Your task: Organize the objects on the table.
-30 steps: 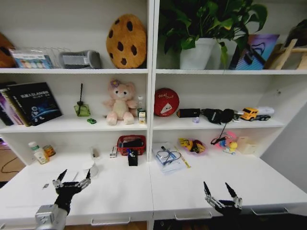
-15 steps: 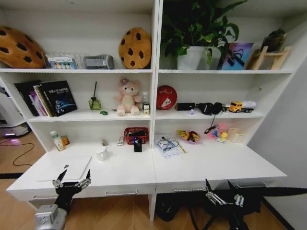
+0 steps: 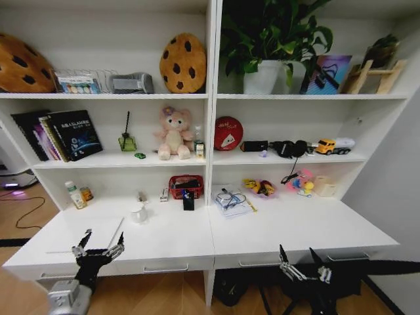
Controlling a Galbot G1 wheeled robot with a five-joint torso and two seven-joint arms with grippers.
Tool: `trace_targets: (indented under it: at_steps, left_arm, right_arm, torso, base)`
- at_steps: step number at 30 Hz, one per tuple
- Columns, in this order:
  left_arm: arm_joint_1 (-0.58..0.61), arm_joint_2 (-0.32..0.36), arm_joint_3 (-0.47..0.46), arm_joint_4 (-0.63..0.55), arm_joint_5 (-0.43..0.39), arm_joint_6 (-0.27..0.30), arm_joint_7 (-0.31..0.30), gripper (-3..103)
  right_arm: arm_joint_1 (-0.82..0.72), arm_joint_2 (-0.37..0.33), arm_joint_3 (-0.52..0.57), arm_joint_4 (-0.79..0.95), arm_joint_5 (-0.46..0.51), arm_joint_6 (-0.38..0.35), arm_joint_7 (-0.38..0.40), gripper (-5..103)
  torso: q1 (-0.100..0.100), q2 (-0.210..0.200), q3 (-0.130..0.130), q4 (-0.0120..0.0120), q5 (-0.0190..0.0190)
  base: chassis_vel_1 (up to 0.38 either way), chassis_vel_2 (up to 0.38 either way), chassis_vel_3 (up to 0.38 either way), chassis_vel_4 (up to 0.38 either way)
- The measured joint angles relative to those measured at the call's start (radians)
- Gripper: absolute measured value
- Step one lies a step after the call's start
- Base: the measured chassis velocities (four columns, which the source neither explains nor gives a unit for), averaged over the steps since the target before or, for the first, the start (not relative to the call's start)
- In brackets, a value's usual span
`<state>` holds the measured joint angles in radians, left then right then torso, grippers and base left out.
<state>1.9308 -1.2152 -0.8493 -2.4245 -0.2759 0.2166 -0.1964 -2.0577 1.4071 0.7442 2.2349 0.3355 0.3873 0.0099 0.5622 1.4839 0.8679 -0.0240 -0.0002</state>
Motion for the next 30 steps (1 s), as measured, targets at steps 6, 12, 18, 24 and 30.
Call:
trace_targets:
  at_steps: [6,12,18,24,30]
  left_arm:
    - [0.000,0.000,0.000,0.000,0.000,0.000,0.000,100]
    - [0.000,0.000,0.000,0.000,0.000,0.000,0.000,100]
    - [0.000,0.000,0.000,0.000,0.000,0.000,0.000,100]
    - [0.000,0.000,0.000,0.000,0.000,0.000,0.000,100]
    - [0.000,0.000,0.000,0.000,0.000,0.000,0.000,100]
  right_arm:
    - [0.004,-0.003,-0.001,-0.006,0.000,0.001,0.000,100]
    - [0.004,-0.004,-0.002,-0.008,0.001,0.001,0.000,100]
    - [0.003,-0.004,-0.001,-0.008,0.000,0.002,-0.001,100]
    - [0.004,-0.004,-0.004,-0.008,-0.002,0.002,-0.002,100]
    - [0.006,-0.008,-0.003,-0.009,-0.001,0.002,-0.001,100]
  torso:
    - [0.000,0.000,0.000,-0.0002,0.0002]
    - [0.000,0.000,0.000,-0.0002,0.0000]
    - [0.000,0.000,0.000,-0.0001,-0.0001]
    - [0.000,0.000,0.000,-0.0001,0.0004]
    - [0.000,0.000,0.000,-0.0001,-0.0003]
  base:
    - [0.206,0.205,-0.193,-0.212]
    - [0.238,0.261,-0.236,-0.254]
    - [0.232,0.231,-0.226,-0.231]
    - [0.180,0.168,-0.182,-0.174]
    - [0.159,0.172,-0.157,-0.175]
